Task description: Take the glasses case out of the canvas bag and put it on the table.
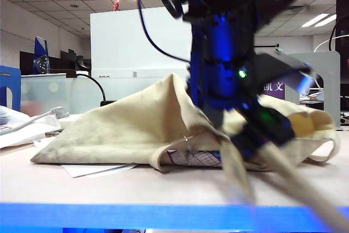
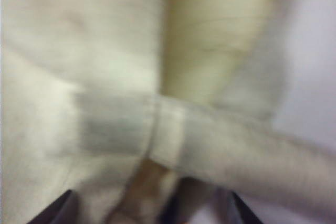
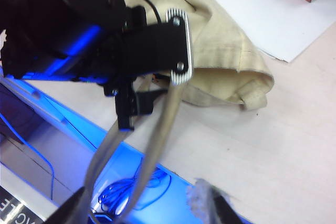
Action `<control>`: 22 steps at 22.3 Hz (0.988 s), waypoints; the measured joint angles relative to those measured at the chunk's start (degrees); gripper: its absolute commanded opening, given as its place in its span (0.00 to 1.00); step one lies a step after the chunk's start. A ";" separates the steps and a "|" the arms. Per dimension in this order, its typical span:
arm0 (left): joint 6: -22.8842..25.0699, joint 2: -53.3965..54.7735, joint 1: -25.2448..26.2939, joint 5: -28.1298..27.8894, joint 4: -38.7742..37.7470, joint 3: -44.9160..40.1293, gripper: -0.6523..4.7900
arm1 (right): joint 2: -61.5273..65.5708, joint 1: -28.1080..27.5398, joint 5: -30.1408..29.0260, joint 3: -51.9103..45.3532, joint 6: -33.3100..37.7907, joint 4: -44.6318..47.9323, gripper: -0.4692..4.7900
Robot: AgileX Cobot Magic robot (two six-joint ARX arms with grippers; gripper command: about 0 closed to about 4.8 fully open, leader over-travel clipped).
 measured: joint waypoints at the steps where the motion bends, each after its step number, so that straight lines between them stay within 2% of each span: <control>1: 0.24 -1.27 -0.02 -1.99 -1.01 0.46 0.81 | -1.01 0.00 0.00 0.00 0.00 -0.02 0.64; 6: 0.39 -6.84 -2.14 -2.36 -1.88 3.08 0.80 | -2.60 0.00 -0.02 0.00 0.02 -1.49 0.64; 8: 0.39 -7.37 -2.14 -0.48 -1.18 3.39 0.80 | -2.64 0.00 -0.02 0.00 0.02 -1.66 0.64; 9: -0.11 -6.99 -1.40 1.62 -1.51 3.39 0.80 | -2.75 0.00 -0.02 0.00 0.02 -1.95 0.64; 15: 1.09 -1.68 0.61 3.54 -2.29 3.19 0.80 | -2.97 0.00 -0.02 0.00 0.02 -2.10 0.64; 18: 2.75 1.46 4.17 3.74 -0.79 3.19 0.80 | -3.28 0.02 -1.09 0.02 0.02 -2.10 0.64; 19: 2.80 1.84 5.22 3.78 -0.50 3.17 0.71 | -3.32 0.02 -1.22 0.02 0.04 -2.10 0.64; 20: 2.95 1.73 6.60 3.89 0.20 3.19 0.48 | -3.32 0.02 -1.36 0.02 0.04 -2.12 0.64; 21: 2.99 1.62 7.67 3.89 1.25 3.21 0.09 | -3.32 0.02 -1.33 0.02 0.04 -2.10 0.64; 22: 2.95 1.57 8.94 3.93 2.10 3.21 0.10 | -3.32 0.02 -1.36 0.02 0.04 -2.12 0.64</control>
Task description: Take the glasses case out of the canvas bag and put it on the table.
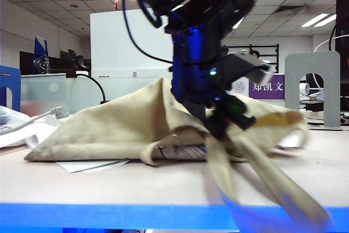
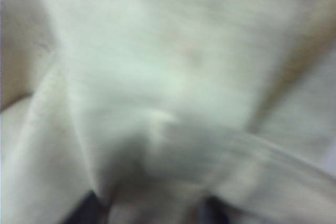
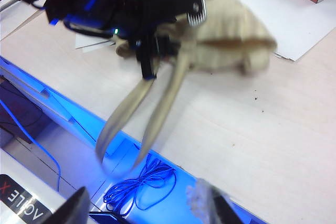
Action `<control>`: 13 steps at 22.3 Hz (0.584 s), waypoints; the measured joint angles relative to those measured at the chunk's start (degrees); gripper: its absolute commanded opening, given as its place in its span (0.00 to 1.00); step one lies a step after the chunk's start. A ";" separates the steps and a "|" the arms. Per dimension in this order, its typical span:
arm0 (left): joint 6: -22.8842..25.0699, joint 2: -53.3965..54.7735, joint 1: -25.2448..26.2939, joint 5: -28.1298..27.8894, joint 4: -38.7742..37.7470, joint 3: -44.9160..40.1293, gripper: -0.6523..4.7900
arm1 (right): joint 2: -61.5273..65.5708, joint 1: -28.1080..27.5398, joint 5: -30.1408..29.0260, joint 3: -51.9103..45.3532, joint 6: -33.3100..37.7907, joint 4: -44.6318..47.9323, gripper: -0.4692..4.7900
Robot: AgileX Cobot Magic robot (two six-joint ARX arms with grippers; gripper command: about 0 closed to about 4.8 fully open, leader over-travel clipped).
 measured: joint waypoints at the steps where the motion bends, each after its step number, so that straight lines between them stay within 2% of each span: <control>1: -0.33 -0.11 1.22 0.55 0.24 0.00 0.11 | 0.00 0.00 0.00 0.00 0.00 0.00 0.64; 5: -6.75 -6.73 1.53 5.64 -5.16 -0.15 0.11 | 0.00 0.00 0.00 0.00 0.00 0.02 0.64; 10: -9.60 -22.67 -0.35 15.58 -3.76 0.00 0.11 | 0.00 0.00 0.02 -0.15 -0.74 0.17 0.64; 13: -13.84 -28.55 0.44 19.39 -4.90 0.35 0.11 | 0.02 0.00 0.00 -0.42 -1.22 0.52 0.60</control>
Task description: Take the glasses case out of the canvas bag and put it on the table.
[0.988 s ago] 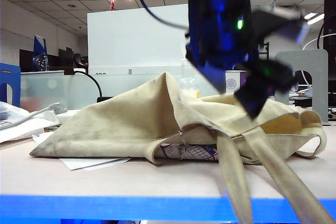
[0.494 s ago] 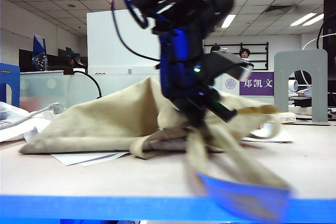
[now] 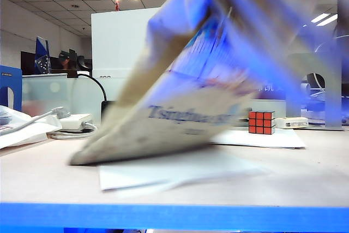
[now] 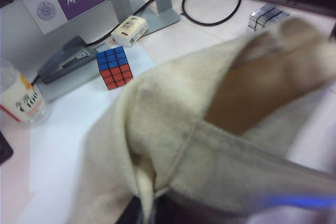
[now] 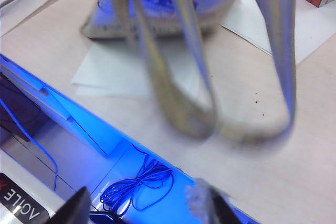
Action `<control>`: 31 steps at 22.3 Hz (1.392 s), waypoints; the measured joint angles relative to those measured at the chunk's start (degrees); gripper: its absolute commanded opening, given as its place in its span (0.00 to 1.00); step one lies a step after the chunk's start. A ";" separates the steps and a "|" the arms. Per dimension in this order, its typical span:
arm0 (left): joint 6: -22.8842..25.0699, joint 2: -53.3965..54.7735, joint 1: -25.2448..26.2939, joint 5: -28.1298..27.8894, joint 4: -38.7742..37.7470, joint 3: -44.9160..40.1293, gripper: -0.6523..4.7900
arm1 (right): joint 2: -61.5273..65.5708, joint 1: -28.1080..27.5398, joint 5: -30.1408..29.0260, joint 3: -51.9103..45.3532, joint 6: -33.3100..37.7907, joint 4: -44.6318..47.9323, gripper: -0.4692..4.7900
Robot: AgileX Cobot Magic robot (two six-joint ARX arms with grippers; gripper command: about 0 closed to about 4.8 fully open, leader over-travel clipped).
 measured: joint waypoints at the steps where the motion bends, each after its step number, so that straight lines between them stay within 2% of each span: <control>1: -0.44 -0.46 0.48 0.11 -2.14 0.00 0.11 | 0.00 0.00 0.04 0.00 -0.09 -0.02 0.60; 4: -0.79 -0.26 0.92 -0.13 -9.97 -0.28 0.11 | 0.00 0.00 0.07 0.00 -0.13 -0.02 0.60; 7: -0.81 -0.33 -0.20 0.07 -11.37 -0.37 0.11 | -0.04 0.00 0.59 -0.37 -0.76 1.36 0.61; 10: -2.45 -2.21 -1.18 4.70 -11.47 -0.37 0.11 | 0.66 0.00 1.36 -5.01 -3.65 14.86 0.61; 12: -4.52 -3.39 -1.25 7.19 -12.48 -0.37 0.11 | 4.22 0.00 0.83 -8.00 -4.13 23.85 0.75; 14: -4.90 -5.09 -2.08 8.09 -15.28 -0.39 0.11 | 11.19 -0.11 0.42 -9.22 -4.24 26.82 0.87; 17: -4.90 -7.34 -2.89 8.72 -18.36 -0.37 0.11 | 19.17 -0.15 0.42 -9.29 -4.74 34.53 0.88; 18: -4.81 -7.89 -2.80 8.66 -19.39 -0.37 0.11 | 21.59 -0.17 0.39 -9.22 -5.35 40.28 0.87; 19: -4.76 -8.09 -2.73 8.59 -20.17 -0.35 0.11 | 23.02 -0.20 0.37 -9.16 -5.79 44.11 0.72; 20: -4.63 -8.24 -2.71 8.55 -21.35 -0.37 0.11 | 24.57 -0.22 -0.33 -9.09 -5.92 47.71 0.43; 21: -4.13 -8.33 -2.73 8.55 -22.03 -0.37 0.11 | 25.62 -0.22 -1.27 -8.98 -5.77 49.13 0.10; 24: 0.55 -8.35 -2.49 7.15 -22.71 -0.37 0.12 | 31.32 -0.22 -7.32 -8.92 -5.68 50.29 0.08; 25: 1.27 -8.37 -2.21 6.12 -22.69 -0.37 0.21 | 32.33 -0.22 -8.00 -8.96 -5.86 50.86 0.08; 27: 1.66 -8.37 -1.09 0.26 -21.14 -0.37 0.38 | 33.38 -0.24 -8.59 -8.98 -5.70 54.40 0.08; 28: 1.75 -8.55 0.46 -4.13 -18.43 -0.37 0.38 | 33.55 -0.63 -8.37 -8.98 -5.75 57.94 0.08; 31: 1.79 -10.21 4.52 -3.37 -11.87 -0.37 0.40 | 34.16 -3.72 -8.59 -6.45 -5.75 60.37 0.08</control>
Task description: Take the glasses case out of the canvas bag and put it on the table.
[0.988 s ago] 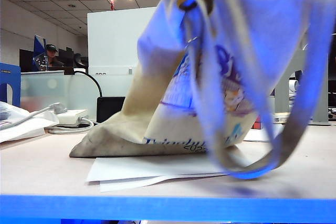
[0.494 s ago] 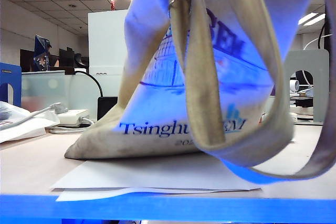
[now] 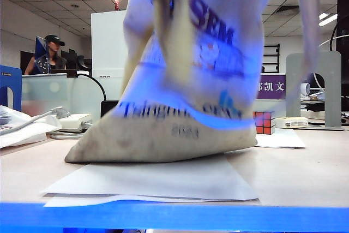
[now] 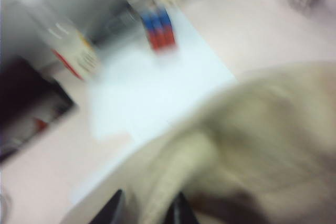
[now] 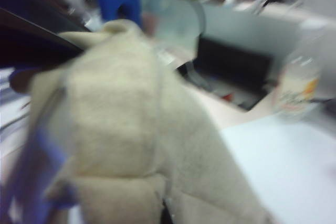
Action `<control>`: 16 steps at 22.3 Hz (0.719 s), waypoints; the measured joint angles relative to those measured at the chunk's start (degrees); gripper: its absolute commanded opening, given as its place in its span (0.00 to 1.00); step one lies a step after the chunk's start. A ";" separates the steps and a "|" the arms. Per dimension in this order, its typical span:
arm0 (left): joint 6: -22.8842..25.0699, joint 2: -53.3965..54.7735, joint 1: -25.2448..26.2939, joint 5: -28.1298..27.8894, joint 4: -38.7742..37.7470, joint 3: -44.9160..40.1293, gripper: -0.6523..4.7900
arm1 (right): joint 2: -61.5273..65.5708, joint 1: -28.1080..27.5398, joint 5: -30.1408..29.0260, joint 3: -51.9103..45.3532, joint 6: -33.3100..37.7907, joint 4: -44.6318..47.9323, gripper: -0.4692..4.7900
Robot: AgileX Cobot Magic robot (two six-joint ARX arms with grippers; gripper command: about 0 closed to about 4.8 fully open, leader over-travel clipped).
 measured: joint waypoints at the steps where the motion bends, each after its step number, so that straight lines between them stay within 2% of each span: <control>1: 0.00 -0.59 1.07 0.79 2.25 0.02 0.42 | 0.09 -0.81 -0.15 0.68 -0.02 0.00 0.08; 2: 0.02 -1.01 1.95 0.81 4.04 0.02 0.44 | 0.26 -1.42 -0.13 1.05 0.00 -0.13 0.08; 3: 0.02 -1.33 2.71 0.66 5.90 0.02 0.55 | 0.72 -2.01 -0.17 1.55 0.00 -0.26 0.08; 5: -0.09 -1.75 4.63 0.24 12.55 0.11 0.65 | 2.97 -3.85 -0.20 2.45 -0.02 0.52 0.08; 7: -0.94 -1.75 7.48 0.72 16.70 0.13 0.65 | 5.25 -5.33 -0.28 2.97 -0.02 4.09 0.08; 8: -3.52 -1.75 10.88 3.08 17.07 0.13 0.65 | 7.78 -5.73 -0.22 4.83 -0.02 6.56 0.08; 9: -4.35 -1.77 11.98 4.28 16.04 0.15 0.68 | 9.09 -5.95 -0.31 6.25 -0.02 6.95 0.08; 11: -7.37 -1.68 14.93 7.28 7.76 -0.02 0.69 | 13.81 -6.54 -0.59 12.92 -0.04 7.50 0.08; 14: -9.07 -1.38 19.02 12.20 -2.58 -5.60 0.69 | 22.23 -6.88 -1.79 27.12 -0.04 7.80 0.08; 16: -9.53 -1.29 19.23 15.26 -3.56 -9.53 0.69 | 26.47 -7.23 -3.56 35.01 -0.07 8.92 0.08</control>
